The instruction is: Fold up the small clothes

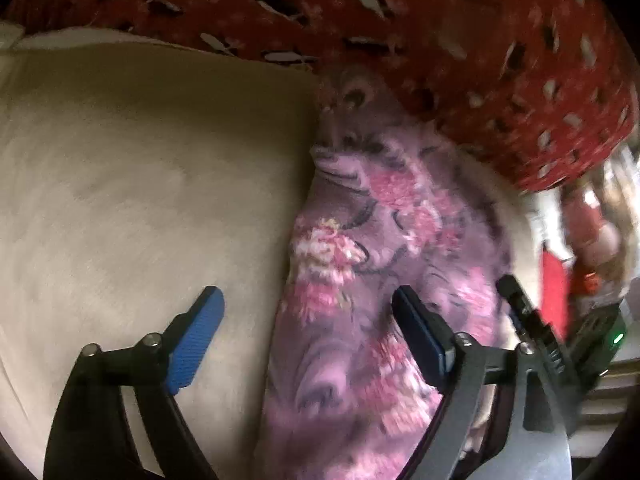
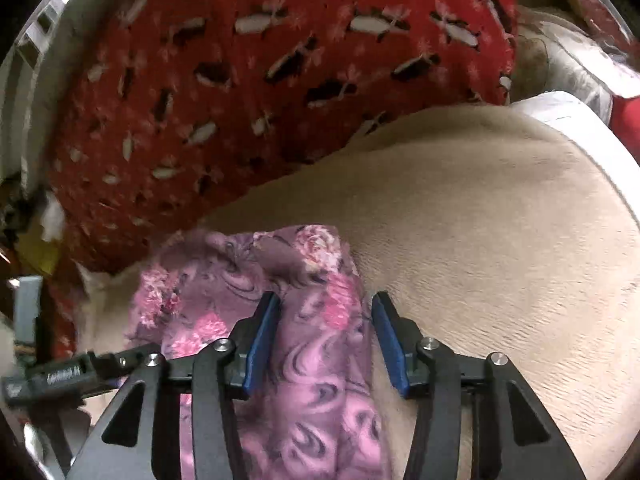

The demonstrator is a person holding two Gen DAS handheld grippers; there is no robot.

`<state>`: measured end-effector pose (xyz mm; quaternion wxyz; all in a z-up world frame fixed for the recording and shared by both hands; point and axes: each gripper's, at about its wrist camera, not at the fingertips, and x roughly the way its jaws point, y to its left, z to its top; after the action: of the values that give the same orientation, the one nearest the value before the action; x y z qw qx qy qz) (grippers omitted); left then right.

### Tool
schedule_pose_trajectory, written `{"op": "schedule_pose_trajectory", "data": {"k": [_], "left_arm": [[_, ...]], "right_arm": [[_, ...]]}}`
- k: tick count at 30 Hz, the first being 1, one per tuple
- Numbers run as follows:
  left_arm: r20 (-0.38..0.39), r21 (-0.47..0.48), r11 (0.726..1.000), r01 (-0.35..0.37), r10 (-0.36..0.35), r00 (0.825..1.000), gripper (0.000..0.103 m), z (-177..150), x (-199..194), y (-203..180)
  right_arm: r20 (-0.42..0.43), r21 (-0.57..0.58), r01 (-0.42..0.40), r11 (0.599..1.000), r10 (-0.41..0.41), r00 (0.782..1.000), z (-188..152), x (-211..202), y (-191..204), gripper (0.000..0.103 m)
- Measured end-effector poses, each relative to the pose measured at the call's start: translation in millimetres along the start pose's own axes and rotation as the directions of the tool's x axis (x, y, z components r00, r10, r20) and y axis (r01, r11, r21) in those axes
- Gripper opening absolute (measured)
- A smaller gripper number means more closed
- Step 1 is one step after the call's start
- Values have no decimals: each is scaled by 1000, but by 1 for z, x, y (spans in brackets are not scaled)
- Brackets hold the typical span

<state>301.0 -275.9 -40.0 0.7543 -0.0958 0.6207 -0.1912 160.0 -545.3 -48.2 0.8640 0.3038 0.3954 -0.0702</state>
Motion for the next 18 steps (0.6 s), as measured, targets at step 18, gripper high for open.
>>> {"op": "schedule_pose_trajectory", "data": {"k": [18], "left_arm": [[-135,-57,964,260,-266,955,86,-44,0,18]], "right_arm": [[-22,49,-155,987,156,988,-47,-67,-46,62]]}}
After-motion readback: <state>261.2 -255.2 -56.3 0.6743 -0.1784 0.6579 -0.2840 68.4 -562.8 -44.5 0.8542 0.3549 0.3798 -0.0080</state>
